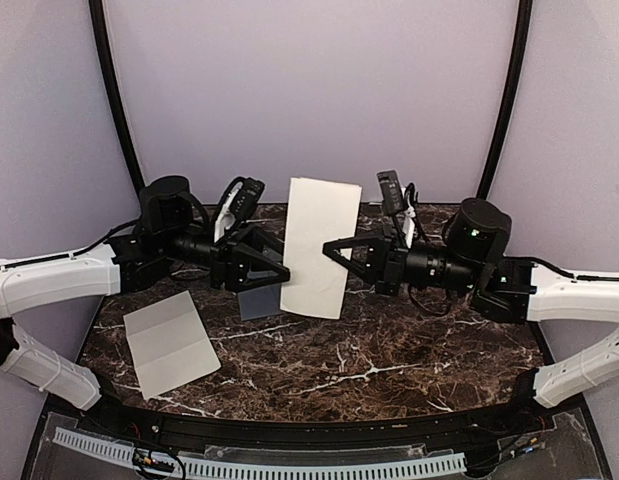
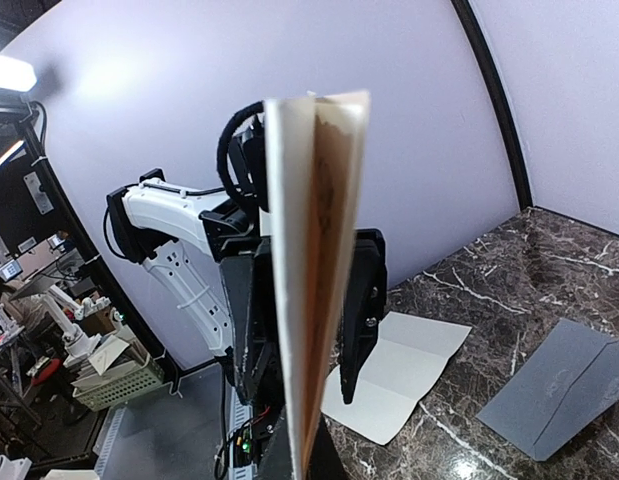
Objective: Place the letter into the envelope and seal it
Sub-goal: Fold the letter.
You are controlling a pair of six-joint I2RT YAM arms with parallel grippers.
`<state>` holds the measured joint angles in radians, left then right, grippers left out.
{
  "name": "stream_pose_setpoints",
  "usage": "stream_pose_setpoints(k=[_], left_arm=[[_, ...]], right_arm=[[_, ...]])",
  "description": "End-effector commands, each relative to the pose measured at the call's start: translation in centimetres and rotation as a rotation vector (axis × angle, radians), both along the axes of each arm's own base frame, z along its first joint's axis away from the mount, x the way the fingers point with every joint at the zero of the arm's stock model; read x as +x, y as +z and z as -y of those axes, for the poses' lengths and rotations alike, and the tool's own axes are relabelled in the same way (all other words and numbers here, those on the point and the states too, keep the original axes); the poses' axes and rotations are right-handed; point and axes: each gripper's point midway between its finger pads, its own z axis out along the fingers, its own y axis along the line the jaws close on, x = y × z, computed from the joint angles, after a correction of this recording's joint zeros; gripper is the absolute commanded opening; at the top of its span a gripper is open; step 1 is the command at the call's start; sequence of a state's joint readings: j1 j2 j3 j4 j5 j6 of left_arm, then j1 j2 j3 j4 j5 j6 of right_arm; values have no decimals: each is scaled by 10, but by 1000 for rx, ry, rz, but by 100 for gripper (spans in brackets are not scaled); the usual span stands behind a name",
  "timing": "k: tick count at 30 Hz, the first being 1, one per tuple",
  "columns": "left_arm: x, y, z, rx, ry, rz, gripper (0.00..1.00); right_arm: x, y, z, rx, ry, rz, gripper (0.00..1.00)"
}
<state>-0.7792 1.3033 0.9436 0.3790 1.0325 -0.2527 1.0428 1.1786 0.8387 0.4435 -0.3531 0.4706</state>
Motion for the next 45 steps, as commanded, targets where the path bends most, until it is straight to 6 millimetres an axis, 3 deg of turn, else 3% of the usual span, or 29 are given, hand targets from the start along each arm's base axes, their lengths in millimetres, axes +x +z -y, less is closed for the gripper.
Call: stream_pose_setpoints(k=[1,3,5,6,9,13,14,15,17,19,27,36,43,44,45], left_arm=[[-6,6,3,-5,-32,21,42],[-7,5,4,2,-35,21,39],[-9,3,6,11,-41,20,24],[-9,2,7,17,-44,20,9],[-10,0,9,24,-48,22,0],[-9,0,9,30,-34,31,3],[-9,-1,10,33,-32,31,8],[-8,-1,10,35,-31,30,22],[-8,-3,10,39,-28,28,32],[-8,-3,10,38,-32,29,34],[-8,-4,11,44,-30,28,32],[-8,-6,12,48,-34,26,0],[-8,-5,11,49,-33,34,2],[-8,-5,12,51,-31,32,8],[-7,-5,12,51,-29,34,26]], right_arm=[[1,30,14,114,-51,39,0],[2,30,15,113,-63,37,0],[2,30,15,113,-66,36,0],[3,30,15,113,-66,35,0],[3,28,14,111,-66,32,0],[5,30,17,120,-86,31,0],[6,31,19,124,-95,32,0],[6,32,21,131,-101,36,0],[6,35,24,143,-111,39,0],[7,36,27,144,-123,39,0],[7,37,33,145,-141,45,0],[7,37,33,145,-141,45,0],[7,37,36,144,-149,48,0],[6,37,36,140,-148,48,0],[7,35,35,131,-149,48,0]])
